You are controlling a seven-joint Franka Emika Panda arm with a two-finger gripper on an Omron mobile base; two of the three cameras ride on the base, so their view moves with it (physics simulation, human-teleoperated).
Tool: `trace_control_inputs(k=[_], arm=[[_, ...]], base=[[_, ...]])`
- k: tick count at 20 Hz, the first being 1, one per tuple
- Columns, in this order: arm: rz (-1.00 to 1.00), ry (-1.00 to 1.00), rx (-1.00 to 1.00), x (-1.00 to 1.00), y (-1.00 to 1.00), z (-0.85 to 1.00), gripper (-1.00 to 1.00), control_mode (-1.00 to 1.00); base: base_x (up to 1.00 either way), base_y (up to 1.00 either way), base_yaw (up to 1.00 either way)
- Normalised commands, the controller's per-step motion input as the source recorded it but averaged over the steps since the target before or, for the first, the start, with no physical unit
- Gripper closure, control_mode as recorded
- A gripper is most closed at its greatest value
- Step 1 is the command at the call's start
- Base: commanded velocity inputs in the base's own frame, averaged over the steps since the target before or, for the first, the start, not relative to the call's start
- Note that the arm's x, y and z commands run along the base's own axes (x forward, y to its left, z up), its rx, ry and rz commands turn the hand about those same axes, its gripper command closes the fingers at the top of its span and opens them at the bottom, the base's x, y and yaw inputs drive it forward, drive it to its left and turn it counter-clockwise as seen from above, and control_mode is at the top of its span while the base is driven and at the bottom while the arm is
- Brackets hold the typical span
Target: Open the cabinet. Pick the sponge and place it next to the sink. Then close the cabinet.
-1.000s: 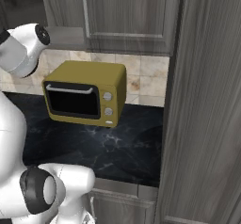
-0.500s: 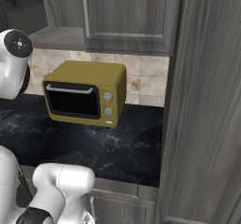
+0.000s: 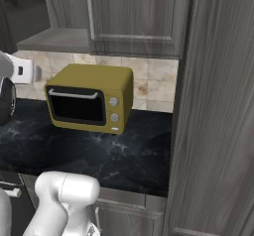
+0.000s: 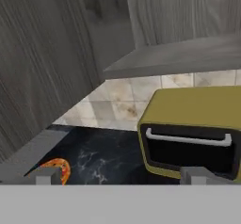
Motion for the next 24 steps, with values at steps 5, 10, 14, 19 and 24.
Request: trace_control_inputs(k=[5,10,14,19,24], arm=[[-0.41,0.00,-0.14,-0.32,-0.69,0.15,-1.00,-1.00],[-0.33,0.00,-0.08,-0.41,-0.40,0.47,-1.00,-1.00],[-0.19,0.00,-0.09,-0.23,-0.24,0.23,-1.00,-1.00],[0.02,0.00,-0.01,0.07,-0.12,0.00,-1.00,-1.00],[0.12,0.00,0.00,0.18,-0.33,0.00,-1.00,-1.00]], base=[[0.00,0.00,0.00],[0.00,0.00,0.00],[0.00,0.00,0.00],[0.00,0.00,0.00],[0.00,0.00,0.00]])
